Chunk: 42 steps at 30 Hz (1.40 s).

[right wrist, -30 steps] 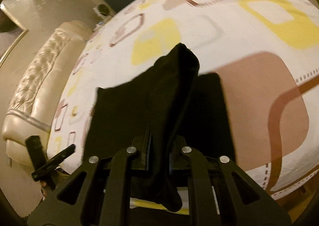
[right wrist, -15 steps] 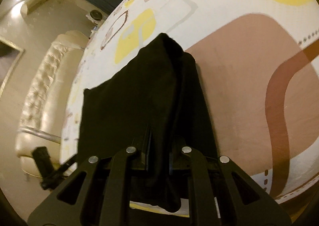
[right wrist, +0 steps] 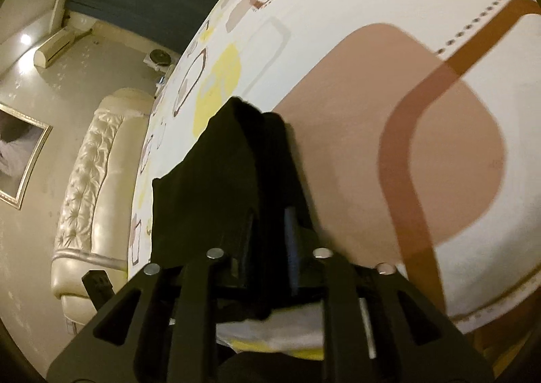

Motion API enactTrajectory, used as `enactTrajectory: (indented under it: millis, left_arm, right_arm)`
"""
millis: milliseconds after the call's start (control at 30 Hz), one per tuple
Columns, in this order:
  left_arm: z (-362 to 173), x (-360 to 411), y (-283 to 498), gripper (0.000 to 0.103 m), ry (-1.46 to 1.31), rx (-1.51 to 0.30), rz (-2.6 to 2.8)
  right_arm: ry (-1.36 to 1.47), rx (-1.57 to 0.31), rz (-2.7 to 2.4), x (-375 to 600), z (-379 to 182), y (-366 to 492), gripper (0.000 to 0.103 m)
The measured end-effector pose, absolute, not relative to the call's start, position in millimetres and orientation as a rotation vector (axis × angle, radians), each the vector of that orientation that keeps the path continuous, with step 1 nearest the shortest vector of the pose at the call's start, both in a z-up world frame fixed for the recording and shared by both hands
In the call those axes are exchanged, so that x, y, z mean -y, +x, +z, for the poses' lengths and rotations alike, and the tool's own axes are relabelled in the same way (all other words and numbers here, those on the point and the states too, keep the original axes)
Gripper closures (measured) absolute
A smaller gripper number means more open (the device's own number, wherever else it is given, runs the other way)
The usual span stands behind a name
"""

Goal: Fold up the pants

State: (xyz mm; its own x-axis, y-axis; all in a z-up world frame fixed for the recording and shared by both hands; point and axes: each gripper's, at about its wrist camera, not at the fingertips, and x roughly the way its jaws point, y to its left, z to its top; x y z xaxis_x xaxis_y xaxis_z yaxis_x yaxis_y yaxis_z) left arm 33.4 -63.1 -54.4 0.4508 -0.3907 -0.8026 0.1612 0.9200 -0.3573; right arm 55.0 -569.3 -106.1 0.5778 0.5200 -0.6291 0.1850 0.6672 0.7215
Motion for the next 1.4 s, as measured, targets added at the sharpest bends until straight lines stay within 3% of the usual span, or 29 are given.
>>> enactTrajectory:
  millis: [33, 133, 233, 600, 667, 733, 833, 933, 1033, 1400]
  left_arm:
    - [-54.5, 60.9, 32.4, 0.028, -0.254, -1.051, -0.352]
    - [-55.0, 56.8, 30.5, 0.028, -0.291, -1.055, -0.386]
    - [-57.2, 57.1, 29.6, 0.027, -0.338, -1.063, -0.444]
    - [-67.4, 88.7, 34.7, 0.026, -0.429, -1.103, -0.594]
    - [-69.3, 97.2, 39.5, 0.026, -0.443, -1.114, -0.625]
    - [-74.6, 106.8, 44.8, 0.029, -0.463, -1.135, -0.645]
    - [-80.8, 111.9, 48.3, 0.047, -0.461, -1.155, -0.621]
    - [-80.9, 109.4, 49.8, 0.060, -0.477, -1.150, -0.616]
    - [-76.9, 108.9, 49.3, 0.067, -0.471, -1.145, -0.605]
    - [-61.2, 99.9, 48.5, 0.072, -0.376, -1.113, -0.549]
  right_arm:
    - [0.859, -0.951, 0.231, 571.9, -103.9, 50.7, 0.047]
    - [0.932, -0.909, 0.305, 576.4, -100.8, 35.6, 0.032]
    - [0.968, -0.907, 0.349, 572.0, -107.3, 29.6, 0.028]
    - [1.055, -0.937, 0.415, 551.4, -145.8, 46.0, 0.026]
    - [1.063, -0.925, 0.419, 549.1, -148.2, 47.1, 0.027]
    - [1.031, -0.934, 0.413, 546.3, -149.5, 47.1, 0.045]
    - [1.035, -0.942, 0.418, 546.9, -155.7, 45.6, 0.060]
    - [1.016, -0.944, 0.413, 544.8, -153.8, 44.7, 0.064]
    - [0.982, -0.935, 0.399, 540.3, -146.9, 42.8, 0.066]
    - [0.927, -0.941, 0.405, 507.4, -130.7, 49.1, 0.068]
